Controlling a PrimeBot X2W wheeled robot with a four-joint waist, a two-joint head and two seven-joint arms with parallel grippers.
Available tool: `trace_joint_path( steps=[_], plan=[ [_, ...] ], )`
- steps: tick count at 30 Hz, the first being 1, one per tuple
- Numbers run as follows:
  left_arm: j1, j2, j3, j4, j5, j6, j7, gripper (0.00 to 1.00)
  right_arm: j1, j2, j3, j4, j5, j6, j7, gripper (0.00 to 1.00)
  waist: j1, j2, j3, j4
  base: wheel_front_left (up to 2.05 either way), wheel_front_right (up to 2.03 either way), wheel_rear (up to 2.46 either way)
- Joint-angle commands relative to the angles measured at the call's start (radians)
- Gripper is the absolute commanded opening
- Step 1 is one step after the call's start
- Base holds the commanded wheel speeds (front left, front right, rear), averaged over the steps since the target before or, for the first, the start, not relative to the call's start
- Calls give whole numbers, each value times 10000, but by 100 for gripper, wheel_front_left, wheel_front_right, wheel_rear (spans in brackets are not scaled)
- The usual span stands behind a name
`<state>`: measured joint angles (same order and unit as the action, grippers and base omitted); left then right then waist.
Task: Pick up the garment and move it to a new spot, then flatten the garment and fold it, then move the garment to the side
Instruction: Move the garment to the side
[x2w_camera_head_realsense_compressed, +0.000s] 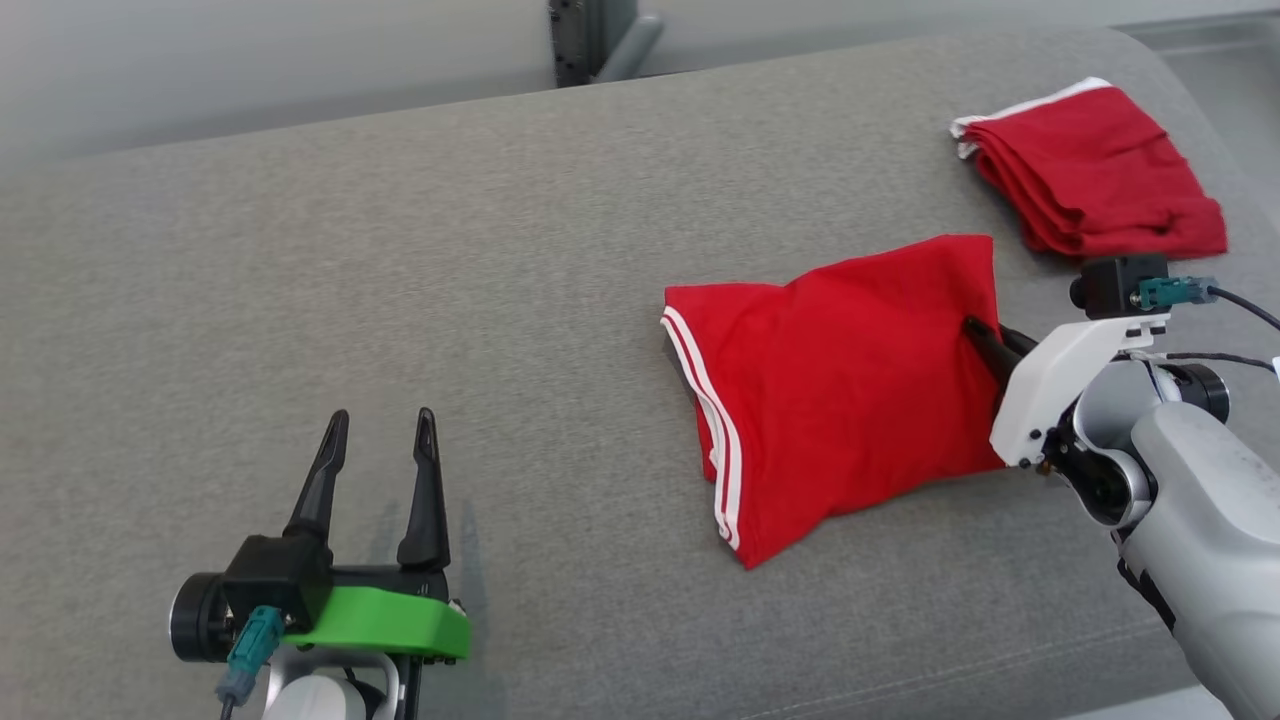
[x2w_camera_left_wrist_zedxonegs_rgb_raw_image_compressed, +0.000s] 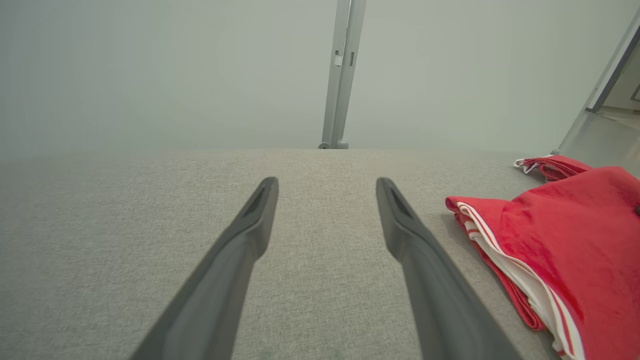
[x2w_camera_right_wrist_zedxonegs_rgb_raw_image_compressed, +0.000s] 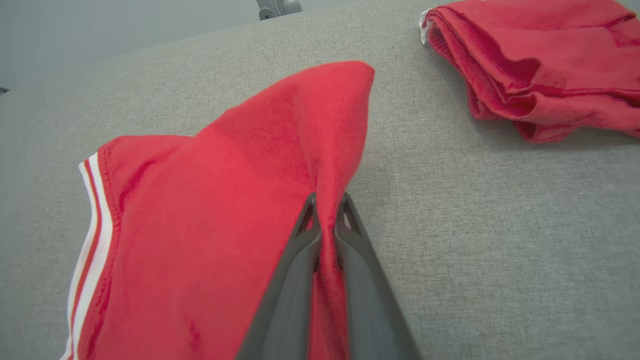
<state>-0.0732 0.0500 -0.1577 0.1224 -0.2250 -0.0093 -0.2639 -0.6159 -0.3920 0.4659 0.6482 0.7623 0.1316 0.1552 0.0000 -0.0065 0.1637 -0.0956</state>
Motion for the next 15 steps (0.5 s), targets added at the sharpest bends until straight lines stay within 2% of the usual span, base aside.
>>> trace_joint_path(
  steps=[1, 7, 15],
  plan=[
    [-247, 40, 44, 31, 167, -57, -2, 100, -207, 48, -7, -42, -104, -19, -117, 0, 0, 65, 740, -1582, 0, 0, 0],
    [-611, 139, 105, 129, 378, -189, -2, 100, -589, 343, 141, -1, -108, -19, -297, 0, 0, 65, 1015, -2578, 0, 0, 0],
    [-838, 124, 101, 245, 538, -298, -2, 100, -926, 522, 269, 214, -135, -17, -575, 0, 0, 65, 1052, -2703, 0, 0, 0]
  ],
)
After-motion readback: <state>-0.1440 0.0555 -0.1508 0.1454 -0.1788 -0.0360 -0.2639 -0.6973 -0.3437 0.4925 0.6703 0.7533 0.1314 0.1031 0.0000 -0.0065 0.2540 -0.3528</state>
